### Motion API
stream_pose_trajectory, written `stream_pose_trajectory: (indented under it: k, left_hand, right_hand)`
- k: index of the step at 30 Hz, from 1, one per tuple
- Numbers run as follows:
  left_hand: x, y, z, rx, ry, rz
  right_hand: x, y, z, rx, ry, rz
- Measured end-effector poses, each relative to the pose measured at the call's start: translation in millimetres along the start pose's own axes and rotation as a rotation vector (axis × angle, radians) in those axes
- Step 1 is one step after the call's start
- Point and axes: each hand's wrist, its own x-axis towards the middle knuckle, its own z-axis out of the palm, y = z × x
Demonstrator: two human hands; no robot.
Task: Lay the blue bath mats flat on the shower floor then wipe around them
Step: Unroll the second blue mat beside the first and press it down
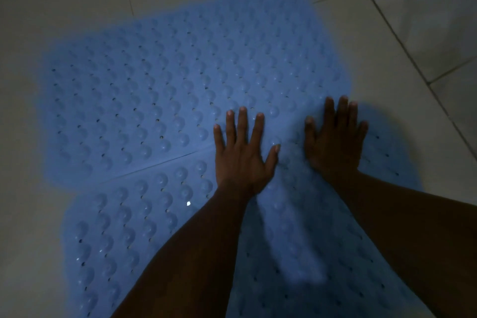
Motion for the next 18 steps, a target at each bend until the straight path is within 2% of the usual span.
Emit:
stream_pose_trajectory:
  k: [10, 18]
  left_hand:
    - [4, 2, -3, 0.066, -0.106, -0.005]
    - [9, 3, -13, 0.063, -0.218, -0.014]
  right_hand:
    - [1, 0, 3, -0.005, 0.008, 0.005]
    - [6, 2, 9, -0.044, -0.080, 0.014]
